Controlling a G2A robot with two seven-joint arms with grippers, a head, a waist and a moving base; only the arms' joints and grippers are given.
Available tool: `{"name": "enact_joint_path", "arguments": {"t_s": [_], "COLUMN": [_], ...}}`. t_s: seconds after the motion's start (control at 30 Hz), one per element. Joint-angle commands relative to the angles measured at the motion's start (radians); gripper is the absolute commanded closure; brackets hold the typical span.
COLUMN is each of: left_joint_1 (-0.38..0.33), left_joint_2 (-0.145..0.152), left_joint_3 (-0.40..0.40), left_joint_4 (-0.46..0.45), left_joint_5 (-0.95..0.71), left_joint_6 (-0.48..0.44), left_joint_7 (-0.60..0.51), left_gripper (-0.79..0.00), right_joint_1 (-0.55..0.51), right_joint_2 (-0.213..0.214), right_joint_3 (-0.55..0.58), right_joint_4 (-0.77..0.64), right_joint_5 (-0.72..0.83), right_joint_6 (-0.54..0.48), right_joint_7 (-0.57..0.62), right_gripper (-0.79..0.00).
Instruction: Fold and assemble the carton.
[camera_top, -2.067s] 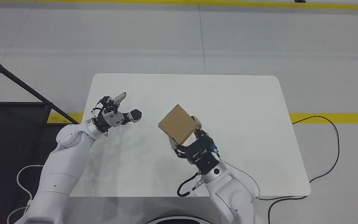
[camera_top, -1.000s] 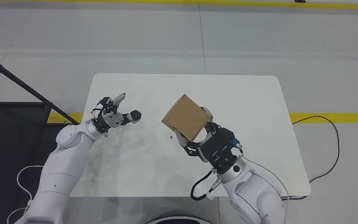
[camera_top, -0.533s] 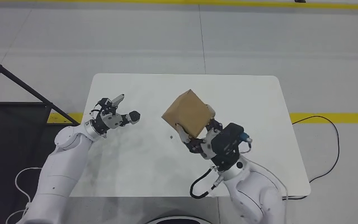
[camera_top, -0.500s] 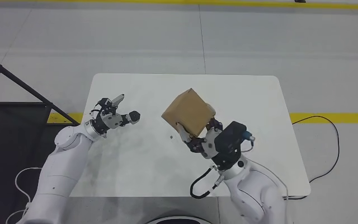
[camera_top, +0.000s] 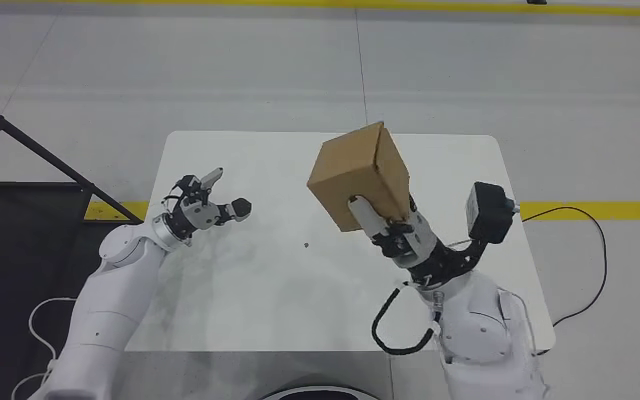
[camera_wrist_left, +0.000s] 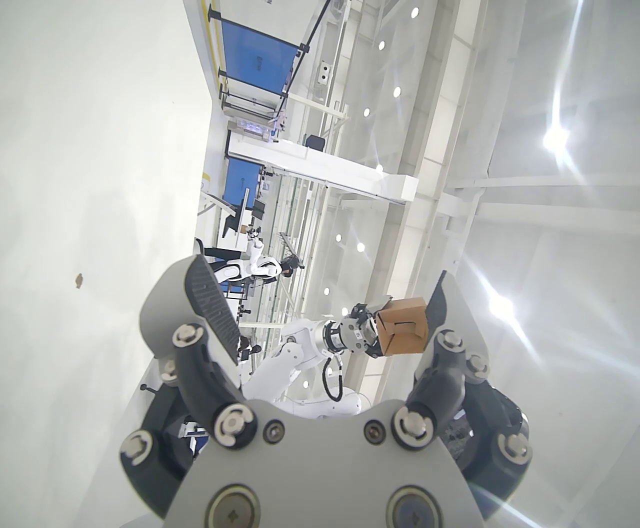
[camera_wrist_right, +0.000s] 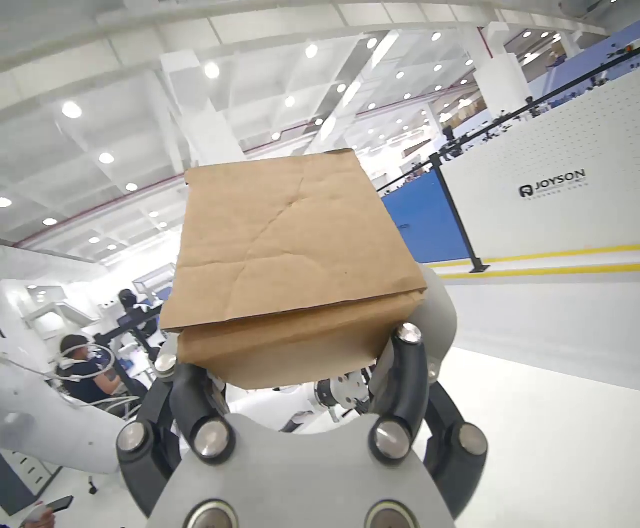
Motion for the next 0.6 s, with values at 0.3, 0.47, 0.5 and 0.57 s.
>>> {"name": "enact_joint_path", "arguments": {"t_s": [0.3,0.47,0.5,0.57], "left_joint_1": [0.006,0.006,0.006,0.005], "left_joint_2": [0.001,0.001,0.001,0.001], "left_joint_3": [-0.004,-0.003,-0.002,-0.001], "left_joint_4": [-0.007,-0.012,-0.013,-0.013], "left_joint_5": [0.002,0.003,0.005,0.005], "left_joint_6": [-0.006,-0.002,-0.001,0.0], "left_joint_7": [0.003,0.003,0.003,0.005], "left_gripper": [-0.785,-0.785,-0.785,-0.785], "right_joint_1": [0.019,-0.021,-0.032,-0.054], "right_joint_2": [0.014,0.017,0.018,0.02], "right_joint_3": [0.027,0.013,0.01,0.007], "right_joint_4": [-0.04,-0.094,-0.104,-0.123], "right_joint_5": [-0.147,-0.383,-0.431,-0.521], "right_joint_6": [0.062,0.084,0.088,0.103], "right_joint_7": [0.006,-0.094,-0.119,-0.177], "right_gripper": [0.0,0.0,0.0,0.0]}}
